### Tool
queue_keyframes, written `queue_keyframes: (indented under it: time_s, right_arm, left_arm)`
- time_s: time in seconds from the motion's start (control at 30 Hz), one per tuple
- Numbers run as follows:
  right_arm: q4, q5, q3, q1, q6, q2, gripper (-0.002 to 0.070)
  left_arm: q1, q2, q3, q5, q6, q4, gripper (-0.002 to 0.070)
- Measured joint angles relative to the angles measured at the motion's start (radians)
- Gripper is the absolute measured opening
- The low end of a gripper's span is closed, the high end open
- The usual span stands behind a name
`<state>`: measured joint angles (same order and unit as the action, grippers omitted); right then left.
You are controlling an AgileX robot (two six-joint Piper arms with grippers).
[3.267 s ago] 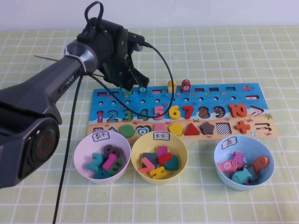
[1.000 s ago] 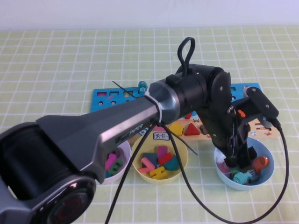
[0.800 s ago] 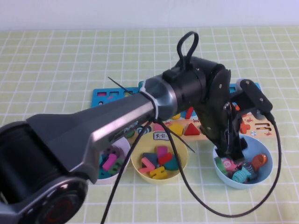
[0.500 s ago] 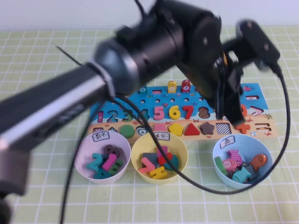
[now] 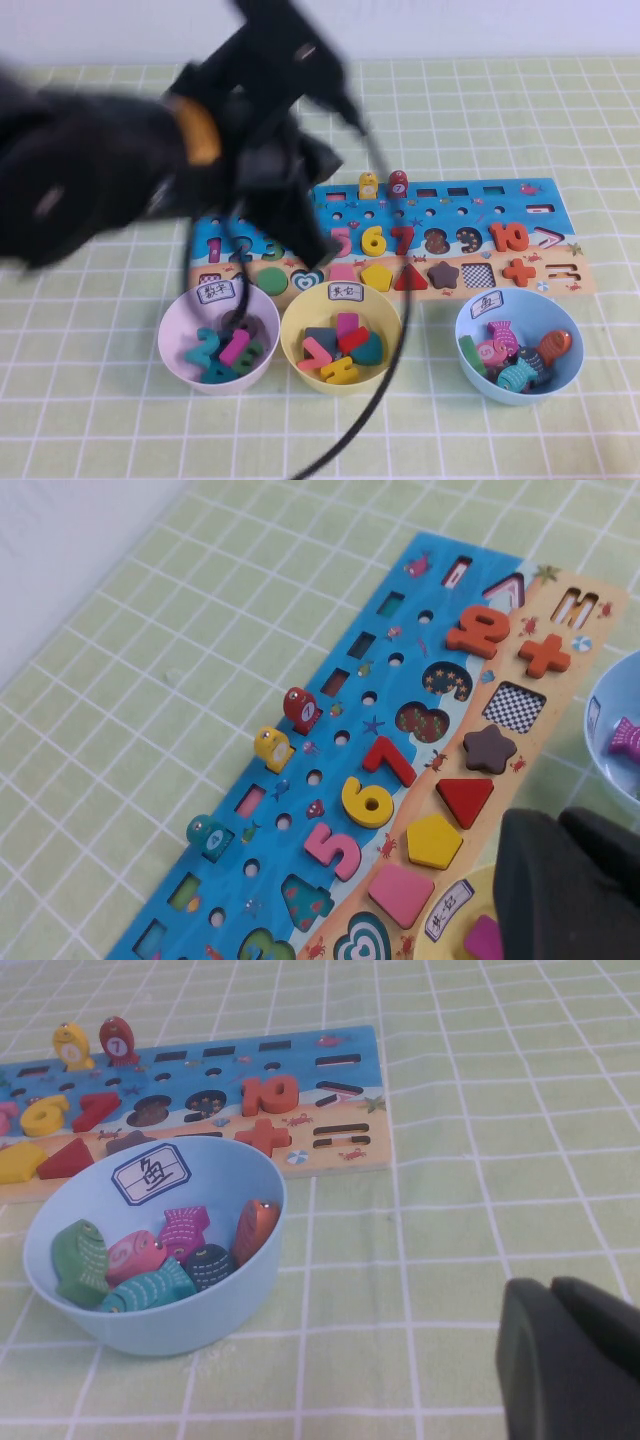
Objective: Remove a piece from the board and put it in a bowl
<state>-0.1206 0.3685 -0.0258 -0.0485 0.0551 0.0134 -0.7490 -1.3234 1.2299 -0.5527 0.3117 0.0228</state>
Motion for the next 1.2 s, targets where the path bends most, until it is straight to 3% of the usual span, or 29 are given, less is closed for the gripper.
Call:
queue_keyframes:
  time_s: [0.2,0.43,0.63,0.93,1.2]
  right_arm:
    - [0.0,0.0,0.0,0.0,0.0,0.0,-0.0019]
    - [0.0,0.0,0.0,0.0,0.0,0.0,-0.0019]
    - [0.0,0.0,0.0,0.0,0.0,0.0,-0.0019]
    - [0.0,0.0,0.0,0.0,0.0,0.0,-0.0019]
    - [0.0,0.0,0.0,0.0,0.0,0.0,-0.0019]
  left_arm:
    - [0.0,0.279,-0.35,0.235,-0.08,0.0,-0.0001]
    - [0.0,0.423,-0.541,0.268,-0.139,0.0,-0.0001]
    - [0.0,0.436,-0.561,0.209,-0.143,0.006,-0.0001]
    - [0.0,0.436,-0.564,0.281,-0.149,0.179,-0.0002]
    - [0.026,0.438,-0.577,0.292,-0.341,0.221,-0.0002]
